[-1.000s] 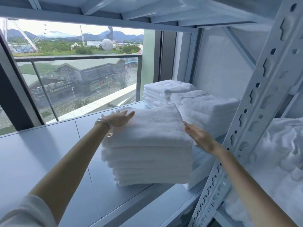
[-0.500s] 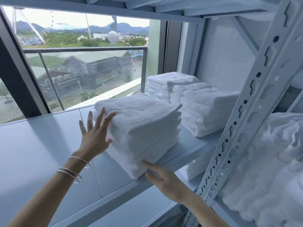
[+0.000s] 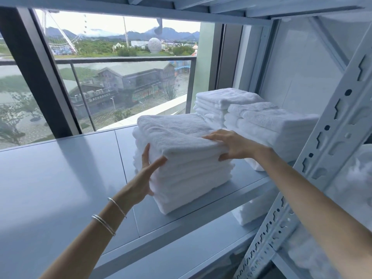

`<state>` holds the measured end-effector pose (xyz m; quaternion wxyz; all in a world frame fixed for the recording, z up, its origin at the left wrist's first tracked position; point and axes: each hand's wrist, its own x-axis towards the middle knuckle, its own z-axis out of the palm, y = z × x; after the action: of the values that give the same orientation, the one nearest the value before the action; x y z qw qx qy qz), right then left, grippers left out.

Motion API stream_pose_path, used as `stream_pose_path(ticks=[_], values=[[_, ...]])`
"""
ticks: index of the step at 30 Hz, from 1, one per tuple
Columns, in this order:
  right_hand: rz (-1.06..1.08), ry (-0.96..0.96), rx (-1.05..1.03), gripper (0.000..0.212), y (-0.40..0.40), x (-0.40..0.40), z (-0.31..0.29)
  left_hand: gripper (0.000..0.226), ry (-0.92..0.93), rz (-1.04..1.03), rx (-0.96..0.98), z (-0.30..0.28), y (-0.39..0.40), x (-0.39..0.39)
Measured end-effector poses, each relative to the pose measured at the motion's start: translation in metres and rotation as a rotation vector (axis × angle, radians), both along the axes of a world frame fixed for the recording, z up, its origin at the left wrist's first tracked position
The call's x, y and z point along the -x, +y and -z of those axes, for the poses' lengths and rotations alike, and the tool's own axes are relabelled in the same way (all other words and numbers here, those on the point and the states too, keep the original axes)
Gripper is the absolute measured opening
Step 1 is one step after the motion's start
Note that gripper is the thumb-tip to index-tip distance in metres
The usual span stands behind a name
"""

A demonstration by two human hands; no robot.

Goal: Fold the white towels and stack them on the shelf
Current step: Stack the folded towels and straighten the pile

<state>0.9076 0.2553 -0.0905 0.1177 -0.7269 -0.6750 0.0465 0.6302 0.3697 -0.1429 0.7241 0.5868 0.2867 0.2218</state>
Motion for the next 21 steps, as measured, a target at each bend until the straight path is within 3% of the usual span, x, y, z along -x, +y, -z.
stream_pose_path(ticks=[8,11,15,21], values=[[0.082,0.012,-0.036,0.065,-0.029,-0.021,-0.001,0.094,-0.002,0.1,0.015,-0.003,0.008,-0.029],[0.11,0.061,0.025,0.064,-0.038,-0.03,-0.009,0.098,0.004,0.122,0.028,-0.006,0.001,-0.046],[0.173,0.144,-0.059,0.057,-0.05,-0.043,-0.022,0.102,-0.001,0.123,0.013,-0.006,-0.016,-0.076],[0.297,0.081,-0.179,0.056,-0.061,-0.062,-0.017,0.099,0.072,0.198,-0.024,-0.015,-0.014,-0.088]])
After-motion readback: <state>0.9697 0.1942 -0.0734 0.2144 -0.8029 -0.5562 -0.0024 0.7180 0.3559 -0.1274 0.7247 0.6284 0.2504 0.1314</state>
